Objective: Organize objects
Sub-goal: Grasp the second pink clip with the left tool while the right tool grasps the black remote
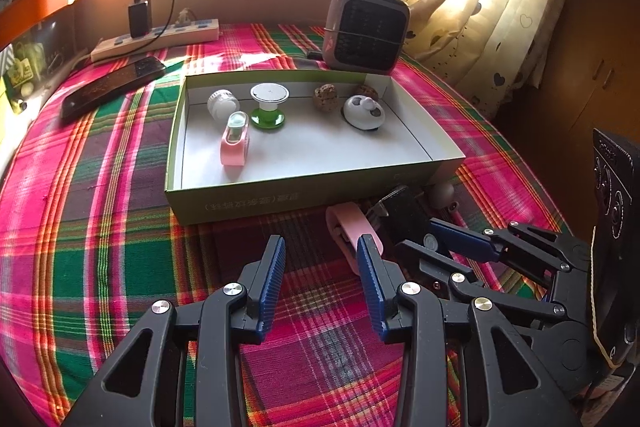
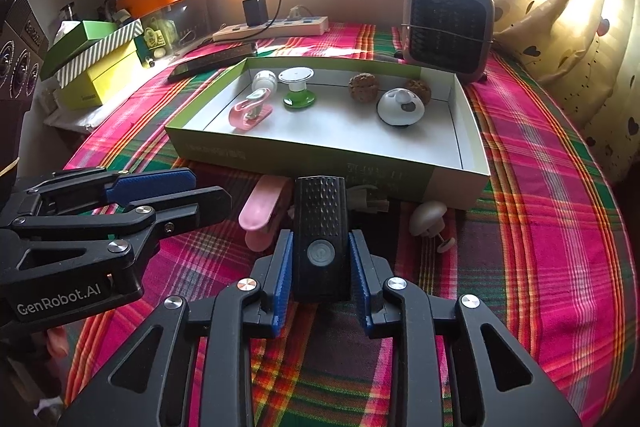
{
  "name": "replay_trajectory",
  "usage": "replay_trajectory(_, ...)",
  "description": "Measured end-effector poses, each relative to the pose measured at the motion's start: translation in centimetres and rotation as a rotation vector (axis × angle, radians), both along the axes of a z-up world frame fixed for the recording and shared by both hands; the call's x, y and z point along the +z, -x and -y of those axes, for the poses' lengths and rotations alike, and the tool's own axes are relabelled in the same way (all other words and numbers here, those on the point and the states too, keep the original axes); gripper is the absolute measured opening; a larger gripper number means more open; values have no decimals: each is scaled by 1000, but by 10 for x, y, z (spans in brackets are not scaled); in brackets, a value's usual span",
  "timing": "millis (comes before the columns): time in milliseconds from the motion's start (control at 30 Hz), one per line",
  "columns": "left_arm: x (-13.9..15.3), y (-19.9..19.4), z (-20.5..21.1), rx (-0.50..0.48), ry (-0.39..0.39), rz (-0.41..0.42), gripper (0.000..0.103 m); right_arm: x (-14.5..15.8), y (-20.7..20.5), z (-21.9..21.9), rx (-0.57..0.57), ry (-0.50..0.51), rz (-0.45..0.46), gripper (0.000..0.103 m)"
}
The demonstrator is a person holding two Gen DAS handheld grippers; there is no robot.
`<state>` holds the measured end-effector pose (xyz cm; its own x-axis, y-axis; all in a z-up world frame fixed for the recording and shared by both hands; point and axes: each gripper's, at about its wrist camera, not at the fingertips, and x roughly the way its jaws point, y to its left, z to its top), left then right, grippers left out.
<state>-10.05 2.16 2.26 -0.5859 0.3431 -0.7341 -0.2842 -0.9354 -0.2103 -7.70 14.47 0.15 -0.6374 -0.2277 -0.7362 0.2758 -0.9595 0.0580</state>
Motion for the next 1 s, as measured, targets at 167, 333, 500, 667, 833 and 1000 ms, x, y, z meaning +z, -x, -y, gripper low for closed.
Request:
replay_trajectory(167,0,0,-7,-23,-10,8,39,2,-5,-6,-5,2,-10,28)
replay_trajectory(333,-2,3,-16,-42,18,17,40,4,-12,-14,-21,2,-10,28)
replay_trajectory(500,-6,7,-25,-52,44,27,40,5,-17,-20,-36,4,-14,28)
replay_trajectory(667,-11,11,-29,-46,59,34,40,3,-19,-25,-47,2,-12,28)
replay_trajectory(833,-12,15,-27,-27,74,27,40,-1,-19,-28,-49,-3,2,28)
replay_trajectory(1000,-11,16,-21,-5,88,21,40,-1,-20,-32,-56,-13,5,28)
